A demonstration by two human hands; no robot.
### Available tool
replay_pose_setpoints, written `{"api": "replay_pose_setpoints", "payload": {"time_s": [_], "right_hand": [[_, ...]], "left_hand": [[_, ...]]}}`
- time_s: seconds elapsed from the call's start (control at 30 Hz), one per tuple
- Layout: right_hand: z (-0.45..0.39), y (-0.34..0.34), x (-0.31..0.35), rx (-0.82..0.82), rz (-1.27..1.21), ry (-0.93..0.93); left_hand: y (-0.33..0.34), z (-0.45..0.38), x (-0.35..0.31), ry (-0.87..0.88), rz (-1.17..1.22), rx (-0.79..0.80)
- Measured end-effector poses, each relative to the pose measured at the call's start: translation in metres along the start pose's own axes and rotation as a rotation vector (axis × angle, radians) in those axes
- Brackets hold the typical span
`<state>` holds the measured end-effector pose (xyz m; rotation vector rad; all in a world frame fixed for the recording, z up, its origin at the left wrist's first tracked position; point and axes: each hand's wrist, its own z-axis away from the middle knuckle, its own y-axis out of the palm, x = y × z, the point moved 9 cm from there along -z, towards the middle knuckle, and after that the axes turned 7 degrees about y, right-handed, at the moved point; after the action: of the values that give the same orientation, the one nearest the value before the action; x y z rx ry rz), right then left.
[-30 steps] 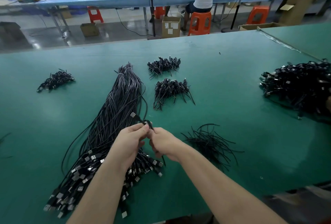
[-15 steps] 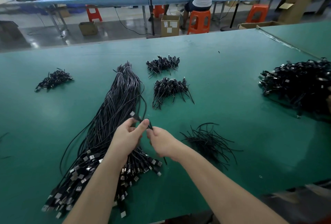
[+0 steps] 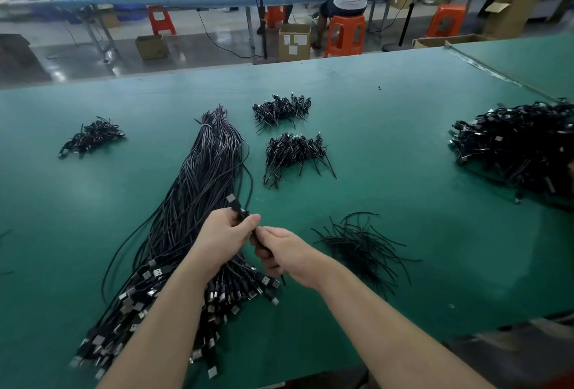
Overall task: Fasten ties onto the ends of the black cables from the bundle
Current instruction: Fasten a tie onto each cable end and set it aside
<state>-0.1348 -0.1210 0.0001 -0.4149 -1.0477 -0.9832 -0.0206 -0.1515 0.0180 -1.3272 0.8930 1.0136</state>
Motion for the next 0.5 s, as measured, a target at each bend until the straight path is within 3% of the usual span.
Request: {"api": "replay_pose_setpoints", "payload": {"time_s": [0.27, 0.37, 0.43, 0.5], "right_hand": [[-0.011, -0.02, -0.019, -0.124, 0.06, -0.008], [-0.016, -0.031, -0.03, -0.269, 0.078, 0.02], [-0.019, -0.039, -0.038, -0.346, 0.081, 0.043], [-0.023, -0.039, -0.045, -0.339, 0.054, 0.072]], "left_hand": [[0.025, -0.013, 0.012, -0.084, -0.031, 0.118], [0.023, -0.019, 0.012, -0.152, -0.139, 0.004], [0.013, -0.021, -0.013, 0.037, -0.35, -0.201], [0.03, -0.017, -0.051, 0.348, -0.498, -0.233]]}}
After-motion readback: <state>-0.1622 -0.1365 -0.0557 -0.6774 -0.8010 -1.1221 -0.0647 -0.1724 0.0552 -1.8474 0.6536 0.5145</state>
